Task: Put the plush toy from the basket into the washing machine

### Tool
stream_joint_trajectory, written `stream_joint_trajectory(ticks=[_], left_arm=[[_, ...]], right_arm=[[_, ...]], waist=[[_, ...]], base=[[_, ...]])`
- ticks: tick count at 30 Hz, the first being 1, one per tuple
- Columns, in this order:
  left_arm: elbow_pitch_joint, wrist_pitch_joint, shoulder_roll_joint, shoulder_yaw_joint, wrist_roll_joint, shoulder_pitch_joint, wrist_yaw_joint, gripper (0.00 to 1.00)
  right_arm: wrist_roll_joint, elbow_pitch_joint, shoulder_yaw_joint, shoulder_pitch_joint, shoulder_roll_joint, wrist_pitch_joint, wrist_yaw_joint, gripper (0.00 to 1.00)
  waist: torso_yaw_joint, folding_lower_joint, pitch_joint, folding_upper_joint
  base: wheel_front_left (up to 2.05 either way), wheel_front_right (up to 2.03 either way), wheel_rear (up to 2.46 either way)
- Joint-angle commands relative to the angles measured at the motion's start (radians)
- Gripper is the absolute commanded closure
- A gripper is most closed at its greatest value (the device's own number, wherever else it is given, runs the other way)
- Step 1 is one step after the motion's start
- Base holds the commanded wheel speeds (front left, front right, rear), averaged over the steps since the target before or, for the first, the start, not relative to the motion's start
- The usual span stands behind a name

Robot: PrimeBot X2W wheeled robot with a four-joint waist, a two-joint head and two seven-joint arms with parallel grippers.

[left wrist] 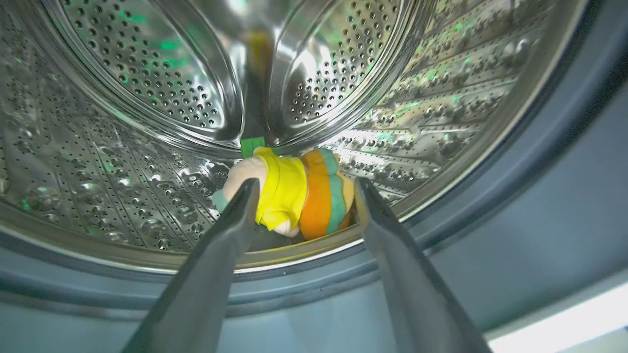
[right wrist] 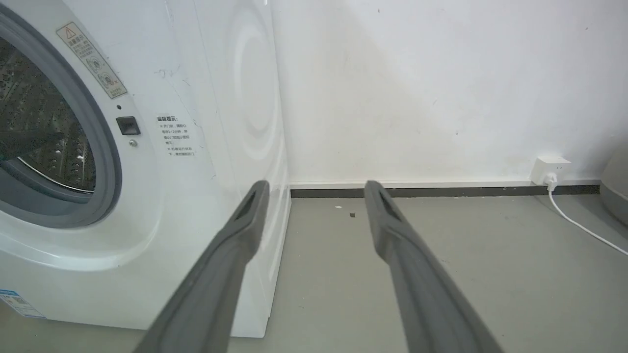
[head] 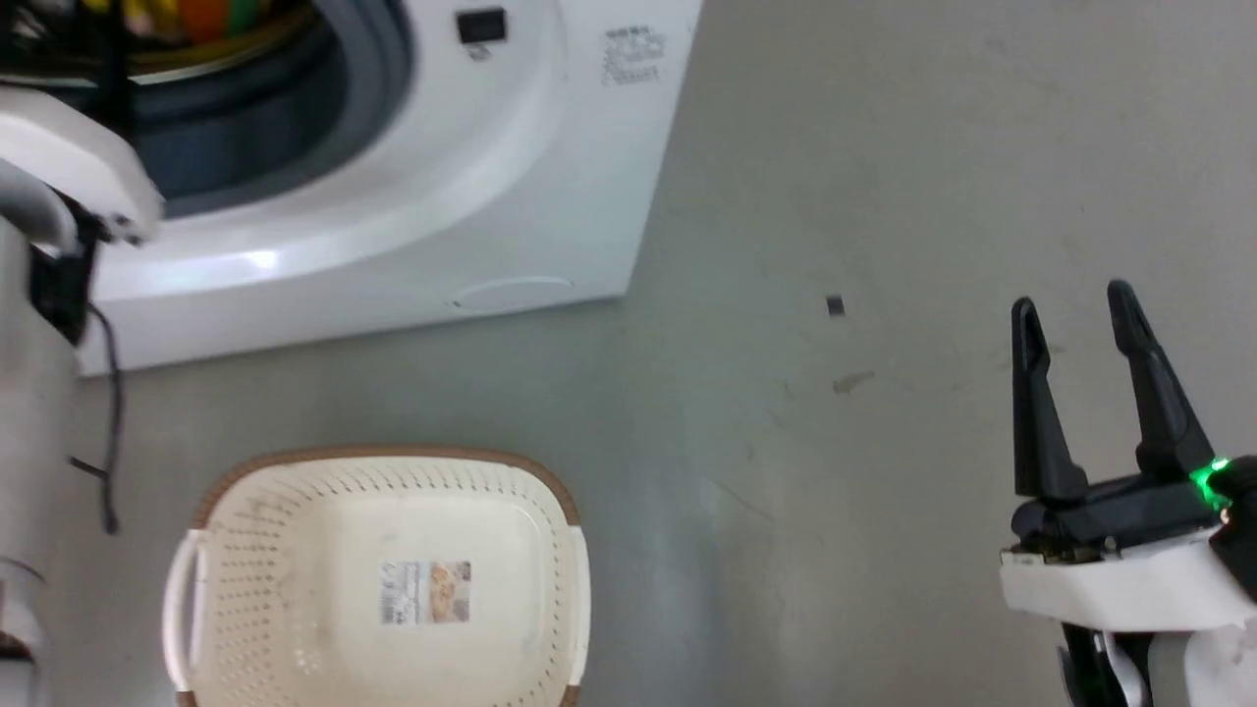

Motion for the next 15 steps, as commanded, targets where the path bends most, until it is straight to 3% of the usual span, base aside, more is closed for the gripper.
stream_joint_trajectory(ticks=[1, 15], left_arm=[[-0.037, -0.005, -0.012, 0.012, -0.007, 0.035, 0.006, 0.00], [-0.673, -0.006, -0.184, 0.170, 0.023, 0.617, 0.127, 0.00]], right_arm=[[-0.006, 0.004, -0.006, 0.017, 0.000, -0.004, -0.001, 0.00], [-0.025, 0.035, -0.028, 0.142, 0.000, -0.004, -0.001, 0.00]], waist=[[0.068, 0.0000, -0.103, 0.0000], [0.187, 0.0000, -0.326, 0.0000]], base=[[0.00, 0.00, 0.00], [0.00, 0.00, 0.00]])
